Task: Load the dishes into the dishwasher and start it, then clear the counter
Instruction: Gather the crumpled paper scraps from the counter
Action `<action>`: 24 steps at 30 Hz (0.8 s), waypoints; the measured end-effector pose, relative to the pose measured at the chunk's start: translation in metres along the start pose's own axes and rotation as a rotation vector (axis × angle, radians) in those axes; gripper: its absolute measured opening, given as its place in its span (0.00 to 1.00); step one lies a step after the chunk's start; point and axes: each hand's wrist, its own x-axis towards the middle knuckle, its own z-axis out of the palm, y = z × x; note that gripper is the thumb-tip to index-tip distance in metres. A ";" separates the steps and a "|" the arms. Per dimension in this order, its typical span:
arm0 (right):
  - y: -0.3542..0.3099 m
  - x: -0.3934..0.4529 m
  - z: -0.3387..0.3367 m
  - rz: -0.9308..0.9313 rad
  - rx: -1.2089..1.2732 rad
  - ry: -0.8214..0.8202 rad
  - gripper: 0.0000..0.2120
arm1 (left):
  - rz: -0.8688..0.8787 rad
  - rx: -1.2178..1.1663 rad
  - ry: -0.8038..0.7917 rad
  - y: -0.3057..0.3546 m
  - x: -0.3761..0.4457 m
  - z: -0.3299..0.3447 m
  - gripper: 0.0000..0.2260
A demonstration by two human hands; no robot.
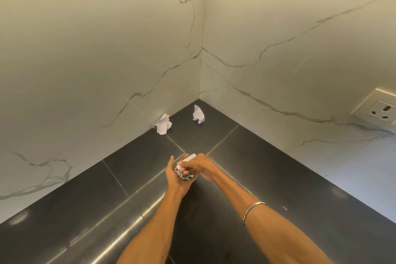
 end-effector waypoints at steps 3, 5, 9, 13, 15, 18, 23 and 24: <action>0.005 0.003 0.022 -0.002 -0.117 -0.071 0.08 | -0.023 0.104 -0.006 0.010 -0.009 -0.010 0.16; 0.007 0.007 0.036 -0.004 -0.124 -0.073 0.07 | -0.013 0.131 -0.015 0.018 -0.015 -0.014 0.12; -0.005 0.007 0.051 -0.006 -0.052 -0.087 0.10 | 0.040 0.021 -0.029 0.034 -0.023 -0.019 0.07; -0.010 0.018 0.062 -0.136 0.063 -0.007 0.20 | 0.075 0.010 -0.018 0.059 -0.016 -0.012 0.10; -0.015 0.029 0.064 -0.186 0.131 0.099 0.22 | 0.090 -0.029 0.005 0.076 -0.014 -0.013 0.06; -0.025 0.049 0.061 -0.243 0.059 0.175 0.19 | 0.138 0.013 0.097 0.093 -0.010 -0.022 0.01; -0.047 0.088 0.045 -0.311 -0.227 0.257 0.11 | 0.128 -0.030 0.115 0.101 -0.002 -0.032 0.09; -0.053 0.098 0.042 -0.326 -0.288 0.287 0.13 | 0.110 -0.060 0.104 0.104 0.000 -0.033 0.11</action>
